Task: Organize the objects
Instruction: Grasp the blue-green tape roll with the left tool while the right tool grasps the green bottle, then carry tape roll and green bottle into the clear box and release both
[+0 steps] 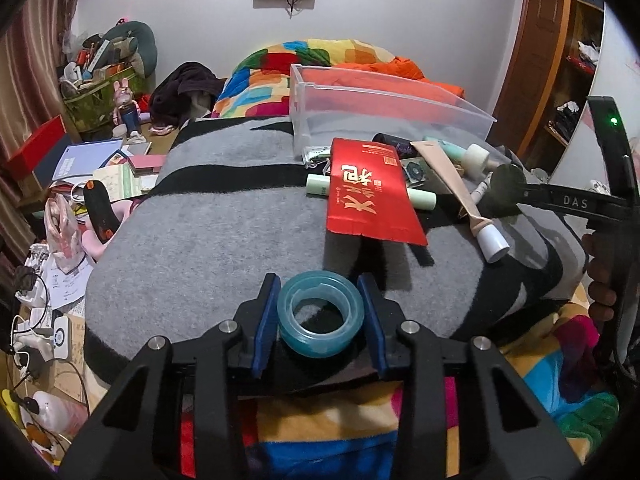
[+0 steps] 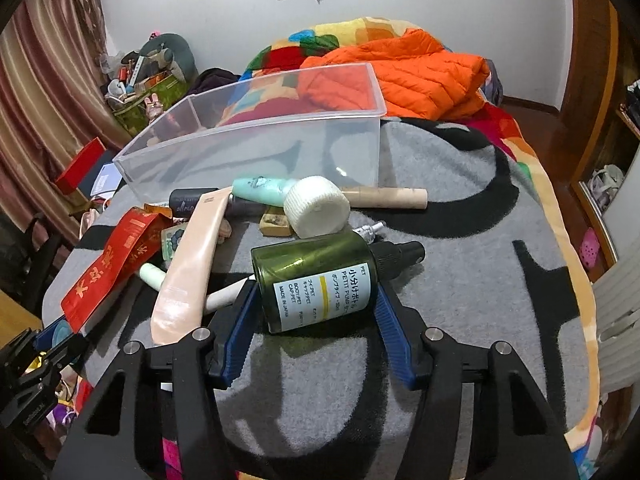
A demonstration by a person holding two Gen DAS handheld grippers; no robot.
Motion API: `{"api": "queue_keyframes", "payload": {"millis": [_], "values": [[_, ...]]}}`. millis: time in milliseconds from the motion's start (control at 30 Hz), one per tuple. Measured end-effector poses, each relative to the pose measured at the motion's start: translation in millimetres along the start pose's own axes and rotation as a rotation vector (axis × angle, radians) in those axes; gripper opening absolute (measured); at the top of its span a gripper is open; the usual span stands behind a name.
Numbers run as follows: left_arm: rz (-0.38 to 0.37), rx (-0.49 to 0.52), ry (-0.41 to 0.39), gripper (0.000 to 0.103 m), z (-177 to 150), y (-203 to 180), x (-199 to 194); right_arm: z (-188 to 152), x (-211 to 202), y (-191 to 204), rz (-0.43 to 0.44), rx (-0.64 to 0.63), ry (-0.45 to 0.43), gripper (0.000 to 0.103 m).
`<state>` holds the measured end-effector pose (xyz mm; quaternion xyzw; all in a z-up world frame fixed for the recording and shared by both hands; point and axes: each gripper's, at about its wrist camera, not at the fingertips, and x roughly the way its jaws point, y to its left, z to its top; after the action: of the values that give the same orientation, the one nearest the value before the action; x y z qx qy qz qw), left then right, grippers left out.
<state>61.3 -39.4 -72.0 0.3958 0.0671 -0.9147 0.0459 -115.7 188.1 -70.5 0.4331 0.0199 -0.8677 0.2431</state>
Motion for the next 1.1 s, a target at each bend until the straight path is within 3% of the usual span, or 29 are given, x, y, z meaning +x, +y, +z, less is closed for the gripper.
{"api": "queue_keyframes", "payload": {"millis": [167,467,867,1100], "values": [[-0.004,-0.030,-0.001,0.039,8.7,4.9,-4.7,-0.9,-11.1,1.6,0.007,-0.014,-0.036,0.053],[0.037,-0.030,-0.106,0.039,51.8,9.3,-28.6,7.3,-40.4,6.5,0.017,-0.050,-0.107,0.053],[-0.056,0.032,-0.189,0.039,119.8,-16.1,-26.0,35.9,-57.1,7.4,0.017,-0.087,-0.171,0.053],[-0.078,0.055,-0.181,0.039,154.6,-30.1,-2.7,61.0,-39.8,5.8,0.044,-0.087,-0.163,0.053]]}}
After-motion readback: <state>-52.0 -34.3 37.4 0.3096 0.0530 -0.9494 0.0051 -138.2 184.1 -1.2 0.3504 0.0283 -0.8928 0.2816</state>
